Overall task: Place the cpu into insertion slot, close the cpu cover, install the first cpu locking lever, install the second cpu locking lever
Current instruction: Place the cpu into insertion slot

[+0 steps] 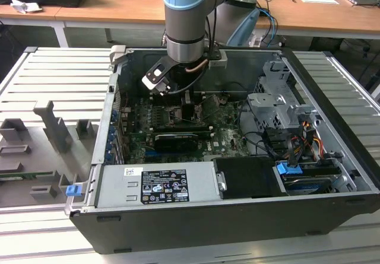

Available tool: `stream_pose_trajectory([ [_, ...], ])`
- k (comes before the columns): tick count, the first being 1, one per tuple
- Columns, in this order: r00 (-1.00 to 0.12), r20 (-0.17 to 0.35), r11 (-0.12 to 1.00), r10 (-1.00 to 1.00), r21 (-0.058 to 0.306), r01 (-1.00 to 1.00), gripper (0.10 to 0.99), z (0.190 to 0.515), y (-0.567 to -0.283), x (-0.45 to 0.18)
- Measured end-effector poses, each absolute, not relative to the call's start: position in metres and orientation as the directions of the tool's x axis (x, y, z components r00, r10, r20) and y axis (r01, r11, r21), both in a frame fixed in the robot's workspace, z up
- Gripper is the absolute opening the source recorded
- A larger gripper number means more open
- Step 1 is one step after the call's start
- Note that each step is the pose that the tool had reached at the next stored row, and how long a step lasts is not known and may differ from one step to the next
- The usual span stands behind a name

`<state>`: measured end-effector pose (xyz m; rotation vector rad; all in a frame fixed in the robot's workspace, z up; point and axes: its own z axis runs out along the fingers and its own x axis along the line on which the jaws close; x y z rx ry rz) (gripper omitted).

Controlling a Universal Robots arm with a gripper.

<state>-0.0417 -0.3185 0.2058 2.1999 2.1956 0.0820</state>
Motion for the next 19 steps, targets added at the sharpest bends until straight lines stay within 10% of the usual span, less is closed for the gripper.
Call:
stream_pose_trajectory([
  [7, 0.005, 0.014, -0.006, 1.000, 0.060, 0.998, 0.604, 0.2109, -0.3185, -0.0417],
  [19, 0.008, 0.014, -0.009, 1.000, 0.060, 0.998, 0.106, 0.2143, -0.3185, -0.0417],
])
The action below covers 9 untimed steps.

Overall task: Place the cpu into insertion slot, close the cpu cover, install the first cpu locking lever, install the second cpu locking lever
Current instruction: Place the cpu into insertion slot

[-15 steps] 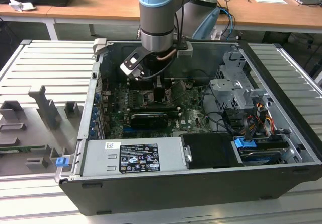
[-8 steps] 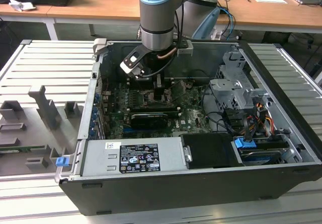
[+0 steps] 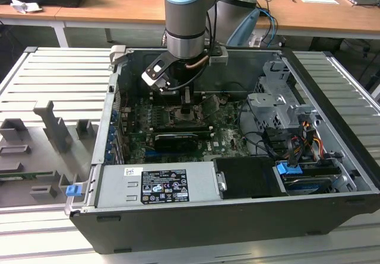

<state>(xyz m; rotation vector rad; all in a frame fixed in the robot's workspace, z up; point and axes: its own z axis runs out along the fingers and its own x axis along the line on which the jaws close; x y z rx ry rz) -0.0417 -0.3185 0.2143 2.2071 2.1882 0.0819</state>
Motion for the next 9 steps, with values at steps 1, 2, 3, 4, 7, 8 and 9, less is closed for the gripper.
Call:
stream_pose_trajectory([
  [1, 0.008, 0.014, -0.009, 1.000, 0.060, 0.998, 0.106, 0.2147, -0.3185, -0.0418],
  [2, 0.009, 0.014, -0.009, 1.000, 0.060, 0.998, 0.106, 0.2151, -0.3186, -0.0417],
  [3, 0.009, 0.014, -0.010, 1.000, 0.060, 0.998, 0.106, 0.2157, -0.3185, -0.0418],
  [4, 0.009, 0.014, -0.010, 1.000, 0.060, 0.998, 0.106, 0.2161, -0.3185, -0.0418],
  [7, 0.009, 0.014, -0.010, 1.000, 0.060, 0.998, 0.106, 0.2176, -0.3185, -0.0417],
  [8, 0.009, 0.014, -0.010, 1.000, 0.060, 0.998, 0.106, 0.2182, -0.3185, -0.0417],
  [9, 0.009, 0.014, -0.010, 1.000, 0.060, 0.998, 0.106, 0.2186, -0.3185, -0.0418],
])
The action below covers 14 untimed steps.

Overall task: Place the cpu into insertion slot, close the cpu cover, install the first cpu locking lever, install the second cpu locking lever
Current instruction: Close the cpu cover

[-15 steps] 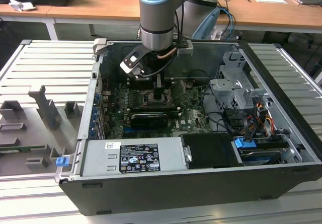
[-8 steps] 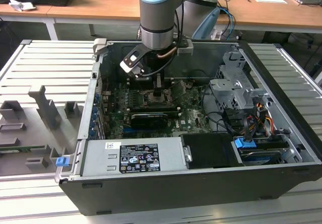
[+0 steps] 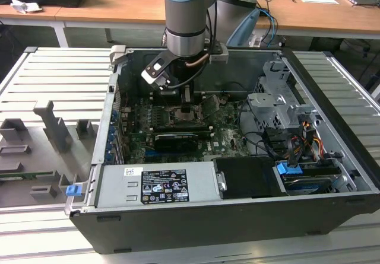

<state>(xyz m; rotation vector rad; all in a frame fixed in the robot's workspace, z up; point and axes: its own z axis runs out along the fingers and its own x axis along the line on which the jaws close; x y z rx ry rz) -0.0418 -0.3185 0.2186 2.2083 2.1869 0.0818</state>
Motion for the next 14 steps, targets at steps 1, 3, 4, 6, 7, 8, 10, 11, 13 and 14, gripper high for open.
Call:
stream_pose_trajectory([
  [1, 0.009, 0.014, -0.010, 1.000, 0.060, 0.998, 0.106, 0.2194, -0.3185, -0.0417],
  [3, 0.009, 0.014, -0.010, 1.000, 0.060, 0.998, 0.106, 0.2215, -0.3185, -0.0417],
  [4, 0.010, 0.014, -0.010, 1.000, 0.060, 0.998, 0.106, 0.2232, -0.3185, -0.0418],
  [6, 0.010, 0.015, -0.011, 1.000, 0.060, 0.998, 0.106, 0.2240, -0.3185, -0.0412],
  [7, 0.011, 0.015, -0.012, 1.000, 0.060, 0.998, 0.106, 0.2241, -0.3185, -0.0402],
  [8, 0.011, 0.015, -0.012, 1.000, 0.059, 0.998, 0.106, 0.2240, -0.3185, -0.0385],
  [10, 0.012, 0.014, -0.012, 1.000, 0.055, 0.998, 0.106, 0.2246, -0.3186, -0.0347],
  [11, 0.012, 0.014, -0.012, 1.000, 0.056, 0.998, 0.106, 0.2259, -0.3185, -0.0347],
  [13, 0.012, 0.015, -0.012, 1.000, 0.056, 0.998, 0.106, 0.2272, -0.3185, -0.0341],
  [14, 0.012, 0.014, -0.013, 1.000, 0.055, 0.998, 0.106, 0.2273, -0.3185, -0.0319],
])
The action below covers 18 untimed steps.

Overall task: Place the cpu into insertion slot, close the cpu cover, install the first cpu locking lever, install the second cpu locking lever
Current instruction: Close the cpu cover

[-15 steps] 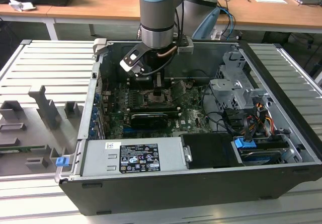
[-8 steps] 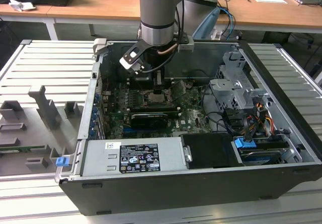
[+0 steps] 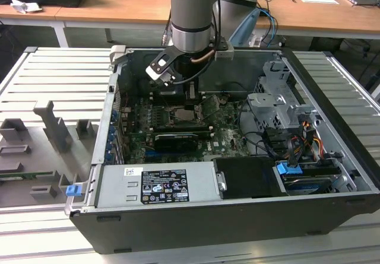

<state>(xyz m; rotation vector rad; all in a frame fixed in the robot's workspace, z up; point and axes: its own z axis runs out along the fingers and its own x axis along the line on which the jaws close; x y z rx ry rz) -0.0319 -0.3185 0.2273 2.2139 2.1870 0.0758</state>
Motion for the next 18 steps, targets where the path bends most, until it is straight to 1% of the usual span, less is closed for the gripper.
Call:
stream_pose_trajectory([
  [13, 0.012, 0.014, -0.012, 1.000, 0.054, 0.998, 0.106, 0.2310, -0.3186, -0.0265],
  [18, 0.012, 0.014, -0.013, 1.000, 0.054, 0.998, 0.106, 0.2373, -0.3186, -0.0265],
])
